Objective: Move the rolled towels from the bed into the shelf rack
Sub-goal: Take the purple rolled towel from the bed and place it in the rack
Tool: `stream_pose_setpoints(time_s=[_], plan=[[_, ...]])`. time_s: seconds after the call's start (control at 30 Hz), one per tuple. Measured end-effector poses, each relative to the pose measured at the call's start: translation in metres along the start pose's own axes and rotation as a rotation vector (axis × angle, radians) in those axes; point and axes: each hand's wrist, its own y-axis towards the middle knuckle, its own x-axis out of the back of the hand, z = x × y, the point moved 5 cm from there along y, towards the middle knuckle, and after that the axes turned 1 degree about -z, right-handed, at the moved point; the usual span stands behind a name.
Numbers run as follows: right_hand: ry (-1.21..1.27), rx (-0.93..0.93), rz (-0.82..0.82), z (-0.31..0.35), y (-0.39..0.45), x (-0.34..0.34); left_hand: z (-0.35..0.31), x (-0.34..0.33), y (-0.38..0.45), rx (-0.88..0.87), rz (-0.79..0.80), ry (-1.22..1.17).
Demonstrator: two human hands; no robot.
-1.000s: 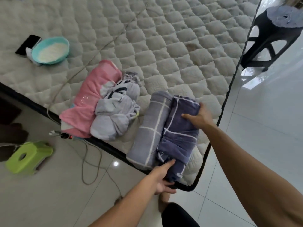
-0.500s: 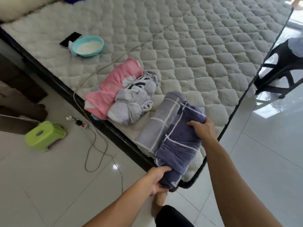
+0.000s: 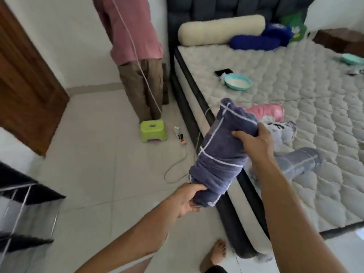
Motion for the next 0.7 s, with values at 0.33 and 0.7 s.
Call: stream_pose_setpoints(time_s=[0.33,0.7], plan=[[0.064,0.598,0.482,0.207,-0.135,-0.258,-0.014,0.265,-0.123,-0.413,-0.437,-0.544],[0.351,1.116,1.189,0.372,-0.357,-0.513,0.050,0.525,-0.257,-0.730,-1.075,-1.149]])
